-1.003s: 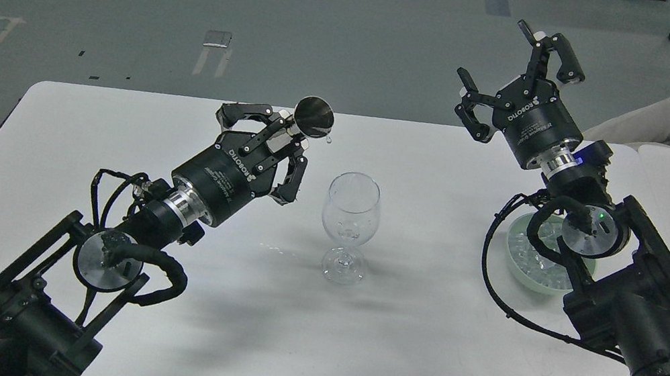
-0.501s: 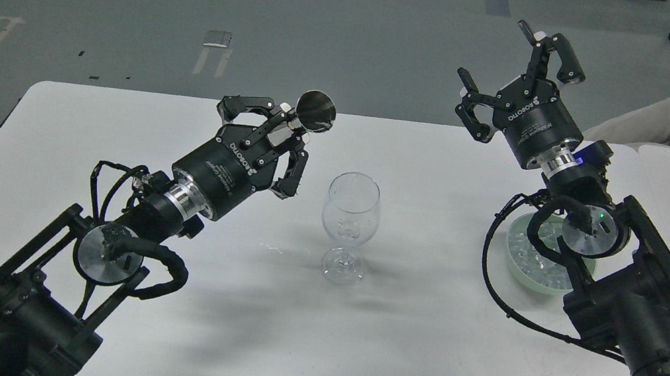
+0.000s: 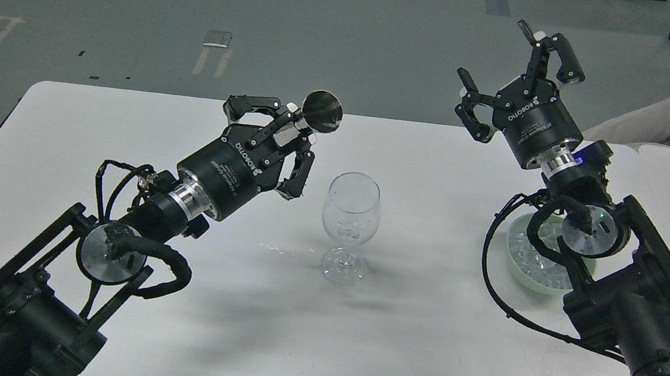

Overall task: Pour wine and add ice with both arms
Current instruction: 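Tilt the jigger over the wine glass with the left gripper, then hold the tilted jigger over the wine glass to pour, then rotate the jigger upright above the wine glass with the left gripper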

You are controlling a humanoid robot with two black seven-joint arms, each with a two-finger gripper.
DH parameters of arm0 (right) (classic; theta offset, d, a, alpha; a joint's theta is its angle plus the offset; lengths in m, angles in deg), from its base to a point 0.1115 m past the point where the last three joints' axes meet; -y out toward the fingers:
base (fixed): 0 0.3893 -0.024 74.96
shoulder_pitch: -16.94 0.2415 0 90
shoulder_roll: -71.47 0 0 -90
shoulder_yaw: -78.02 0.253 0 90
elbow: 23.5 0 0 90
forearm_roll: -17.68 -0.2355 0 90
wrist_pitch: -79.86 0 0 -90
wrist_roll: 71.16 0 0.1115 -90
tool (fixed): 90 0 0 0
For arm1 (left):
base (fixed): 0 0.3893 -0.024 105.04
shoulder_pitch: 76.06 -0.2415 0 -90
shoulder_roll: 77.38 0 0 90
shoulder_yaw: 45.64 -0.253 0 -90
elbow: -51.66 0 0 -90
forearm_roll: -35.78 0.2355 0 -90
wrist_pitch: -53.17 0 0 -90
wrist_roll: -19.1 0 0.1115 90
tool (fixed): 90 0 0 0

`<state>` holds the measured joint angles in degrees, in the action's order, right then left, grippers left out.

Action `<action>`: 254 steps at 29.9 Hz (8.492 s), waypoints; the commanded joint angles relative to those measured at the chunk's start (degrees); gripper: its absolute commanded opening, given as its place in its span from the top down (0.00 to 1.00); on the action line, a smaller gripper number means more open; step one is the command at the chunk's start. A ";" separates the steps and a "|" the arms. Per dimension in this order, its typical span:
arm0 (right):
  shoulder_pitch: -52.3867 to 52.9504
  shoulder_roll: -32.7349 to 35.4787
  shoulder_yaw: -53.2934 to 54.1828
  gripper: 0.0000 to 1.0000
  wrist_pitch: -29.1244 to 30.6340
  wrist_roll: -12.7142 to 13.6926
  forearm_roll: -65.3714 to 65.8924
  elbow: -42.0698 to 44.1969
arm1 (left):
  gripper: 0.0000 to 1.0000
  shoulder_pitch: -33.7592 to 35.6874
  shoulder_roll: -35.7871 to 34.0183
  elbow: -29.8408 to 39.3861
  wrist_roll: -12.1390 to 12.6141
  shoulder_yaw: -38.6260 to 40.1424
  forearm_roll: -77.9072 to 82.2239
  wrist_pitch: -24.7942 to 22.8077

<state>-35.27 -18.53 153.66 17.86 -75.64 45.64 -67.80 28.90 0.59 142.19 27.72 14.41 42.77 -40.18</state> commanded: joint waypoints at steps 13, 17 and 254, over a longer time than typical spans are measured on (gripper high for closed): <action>-0.09 0.00 -0.05 0.01 0.00 0.00 -0.01 0.00 | 0.87 2.52 -0.10 -0.18 0.00 -1.60 -0.13 0.09; -0.09 0.00 -0.05 0.01 0.00 0.00 -0.01 0.09 | 0.87 3.05 -0.28 -0.36 0.00 -1.60 0.04 0.27; 0.79 0.00 0.13 0.01 0.00 0.00 -0.01 0.00 | 0.88 1.82 -0.90 1.31 -3.43 -2.66 28.71 4.48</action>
<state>-34.48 -18.53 153.78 17.86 -75.64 45.60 -67.80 30.81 -0.14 143.79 23.76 10.17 76.08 -36.86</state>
